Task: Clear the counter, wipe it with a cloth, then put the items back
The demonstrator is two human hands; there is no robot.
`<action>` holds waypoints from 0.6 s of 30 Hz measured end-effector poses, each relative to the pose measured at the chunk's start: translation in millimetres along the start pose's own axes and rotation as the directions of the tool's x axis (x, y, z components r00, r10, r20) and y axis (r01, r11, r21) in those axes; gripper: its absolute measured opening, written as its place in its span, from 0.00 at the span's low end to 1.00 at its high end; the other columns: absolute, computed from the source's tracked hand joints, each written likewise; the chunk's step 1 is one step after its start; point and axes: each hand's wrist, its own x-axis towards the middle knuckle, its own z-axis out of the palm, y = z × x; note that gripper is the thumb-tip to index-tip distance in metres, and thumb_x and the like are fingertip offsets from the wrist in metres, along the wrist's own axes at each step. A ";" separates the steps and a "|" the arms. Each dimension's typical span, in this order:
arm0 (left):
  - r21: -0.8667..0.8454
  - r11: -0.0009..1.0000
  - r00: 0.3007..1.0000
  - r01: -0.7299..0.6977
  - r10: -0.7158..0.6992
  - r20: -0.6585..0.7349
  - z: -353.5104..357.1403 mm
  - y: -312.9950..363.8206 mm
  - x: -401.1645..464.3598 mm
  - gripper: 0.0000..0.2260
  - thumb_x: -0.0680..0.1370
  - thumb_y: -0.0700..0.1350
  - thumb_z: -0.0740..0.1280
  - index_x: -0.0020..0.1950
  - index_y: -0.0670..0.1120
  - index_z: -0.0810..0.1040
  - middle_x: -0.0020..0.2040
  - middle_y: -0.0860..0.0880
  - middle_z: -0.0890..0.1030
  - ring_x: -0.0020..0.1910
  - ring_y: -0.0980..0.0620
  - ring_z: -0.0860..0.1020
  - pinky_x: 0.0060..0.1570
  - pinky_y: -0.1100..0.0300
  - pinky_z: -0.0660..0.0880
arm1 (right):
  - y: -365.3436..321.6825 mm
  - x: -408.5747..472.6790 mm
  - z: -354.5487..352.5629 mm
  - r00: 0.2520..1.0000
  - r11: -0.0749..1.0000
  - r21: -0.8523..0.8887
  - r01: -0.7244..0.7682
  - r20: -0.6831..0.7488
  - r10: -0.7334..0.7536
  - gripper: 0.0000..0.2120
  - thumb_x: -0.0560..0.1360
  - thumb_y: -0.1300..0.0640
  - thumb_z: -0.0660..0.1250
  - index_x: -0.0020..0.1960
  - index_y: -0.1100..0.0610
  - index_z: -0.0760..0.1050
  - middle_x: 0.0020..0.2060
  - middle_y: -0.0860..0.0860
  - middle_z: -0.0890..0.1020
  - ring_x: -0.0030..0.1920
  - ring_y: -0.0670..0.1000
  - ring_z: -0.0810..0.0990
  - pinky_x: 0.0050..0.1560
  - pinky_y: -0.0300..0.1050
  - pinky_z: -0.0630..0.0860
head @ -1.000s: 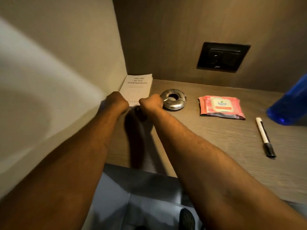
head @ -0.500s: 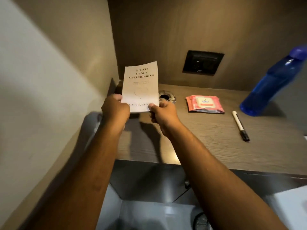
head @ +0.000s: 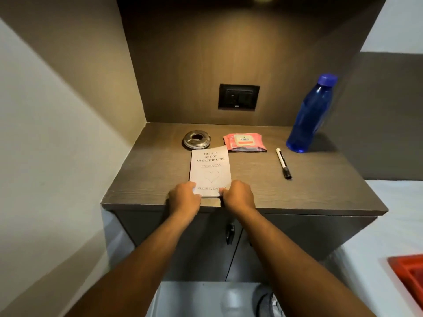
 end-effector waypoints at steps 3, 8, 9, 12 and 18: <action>0.059 0.998 1.000 -0.030 0.030 -0.004 2.7 -10.2 5.4 0.09 0.75 0.43 0.68 0.55 0.43 0.81 0.54 0.44 0.83 0.49 0.43 0.80 0.46 0.56 0.78 | 3.9 -0.7 2.9 0.999 0.996 -0.079 0.045 -0.004 -0.045 0.15 0.76 0.49 0.68 0.53 0.61 0.79 0.53 0.56 0.82 0.46 0.55 0.80 0.44 0.49 0.79; 0.114 0.987 0.992 -0.115 0.120 -0.042 12.4 -23.5 -0.7 0.14 0.77 0.45 0.68 0.62 0.44 0.79 0.58 0.46 0.82 0.55 0.45 0.77 0.52 0.53 0.79 | 11.8 1.6 7.3 0.996 0.986 -0.147 0.082 0.029 -0.079 0.17 0.75 0.48 0.68 0.54 0.62 0.78 0.55 0.57 0.80 0.49 0.56 0.80 0.42 0.45 0.74; 0.140 0.980 0.988 -0.141 0.149 -0.044 12.6 -24.5 -3.6 0.14 0.77 0.45 0.67 0.62 0.43 0.79 0.58 0.46 0.82 0.56 0.45 0.76 0.53 0.52 0.78 | 10.4 0.9 7.1 0.997 0.987 -0.140 0.079 0.037 -0.074 0.17 0.76 0.49 0.68 0.55 0.62 0.78 0.55 0.57 0.80 0.48 0.55 0.79 0.42 0.45 0.74; 0.210 0.953 0.973 -0.220 0.231 -0.027 6.9 -25.7 -5.8 0.11 0.78 0.45 0.65 0.58 0.44 0.80 0.57 0.46 0.81 0.56 0.45 0.75 0.54 0.52 0.77 | 4.3 -2.4 3.9 0.996 0.994 -0.088 0.057 0.069 -0.051 0.15 0.76 0.51 0.69 0.57 0.61 0.77 0.56 0.56 0.81 0.45 0.52 0.77 0.39 0.42 0.72; 0.279 0.917 0.958 -0.286 0.270 0.093 -49.1 -27.4 -8.4 0.18 0.75 0.51 0.68 0.64 0.47 0.75 0.64 0.45 0.76 0.62 0.43 0.74 0.57 0.50 0.75 | -7.7 -37.2 -27.0 0.998 0.988 -0.146 0.057 -0.028 -0.061 0.19 0.73 0.45 0.70 0.56 0.57 0.74 0.55 0.54 0.76 0.49 0.52 0.76 0.45 0.45 0.75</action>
